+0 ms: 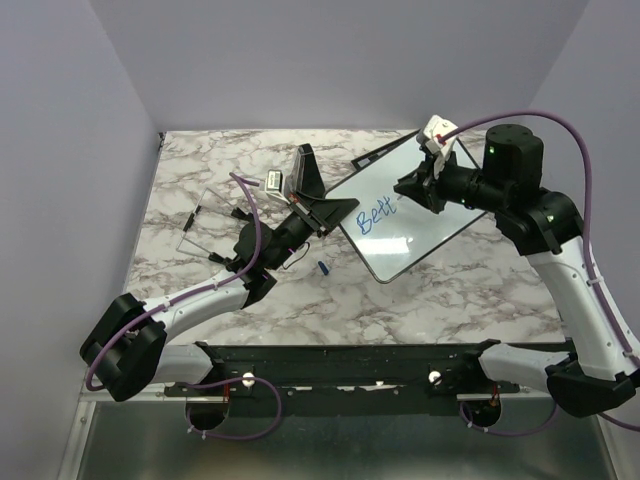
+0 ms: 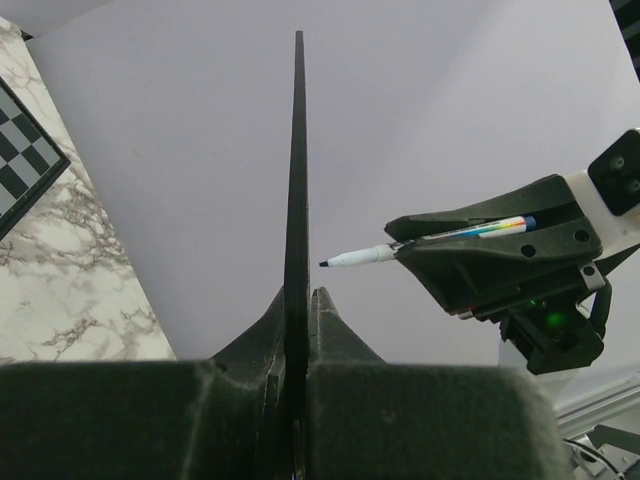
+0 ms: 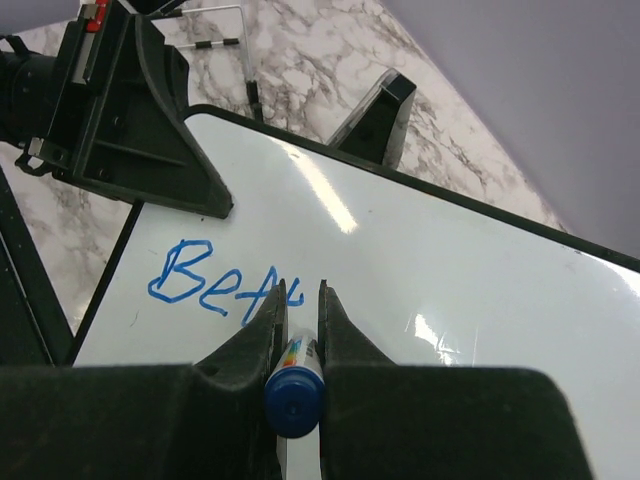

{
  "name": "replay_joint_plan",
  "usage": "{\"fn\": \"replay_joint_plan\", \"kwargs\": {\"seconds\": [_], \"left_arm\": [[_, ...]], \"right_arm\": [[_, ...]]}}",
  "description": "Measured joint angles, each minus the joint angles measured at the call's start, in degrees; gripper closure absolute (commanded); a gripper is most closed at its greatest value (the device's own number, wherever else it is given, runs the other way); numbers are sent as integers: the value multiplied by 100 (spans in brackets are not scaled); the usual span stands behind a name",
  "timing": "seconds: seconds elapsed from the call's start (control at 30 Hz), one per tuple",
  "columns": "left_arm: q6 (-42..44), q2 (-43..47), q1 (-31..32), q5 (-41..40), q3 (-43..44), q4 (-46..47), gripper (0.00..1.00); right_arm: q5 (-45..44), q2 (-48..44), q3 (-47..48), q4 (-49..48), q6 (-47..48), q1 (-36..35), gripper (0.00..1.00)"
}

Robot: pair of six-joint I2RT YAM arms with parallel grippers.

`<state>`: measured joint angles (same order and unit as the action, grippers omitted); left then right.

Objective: Write a sentence on the whiteboard

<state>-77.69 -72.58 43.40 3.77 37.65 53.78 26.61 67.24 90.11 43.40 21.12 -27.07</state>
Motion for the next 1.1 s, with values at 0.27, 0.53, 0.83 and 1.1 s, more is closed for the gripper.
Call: {"fn": "replay_joint_plan", "kwargs": {"seconds": [0.27, 0.53, 0.83, 1.1], "left_arm": [[-20, 0, 0, 0, 0, 31, 100], [-17, -9, 0, 4, 0, 33, 100], [-17, -11, -4, 4, -4, 33, 100], [-15, -11, -22, 2, -7, 24, 100]], "right_arm": [[13, 70, 149, -7, -4, 9, 100], [46, 94, -17, -9, -7, 9, 99], [-42, 98, -17, -11, -4, 59, 99], [-85, 238, 90, -52, -4, 83, 99]]}}
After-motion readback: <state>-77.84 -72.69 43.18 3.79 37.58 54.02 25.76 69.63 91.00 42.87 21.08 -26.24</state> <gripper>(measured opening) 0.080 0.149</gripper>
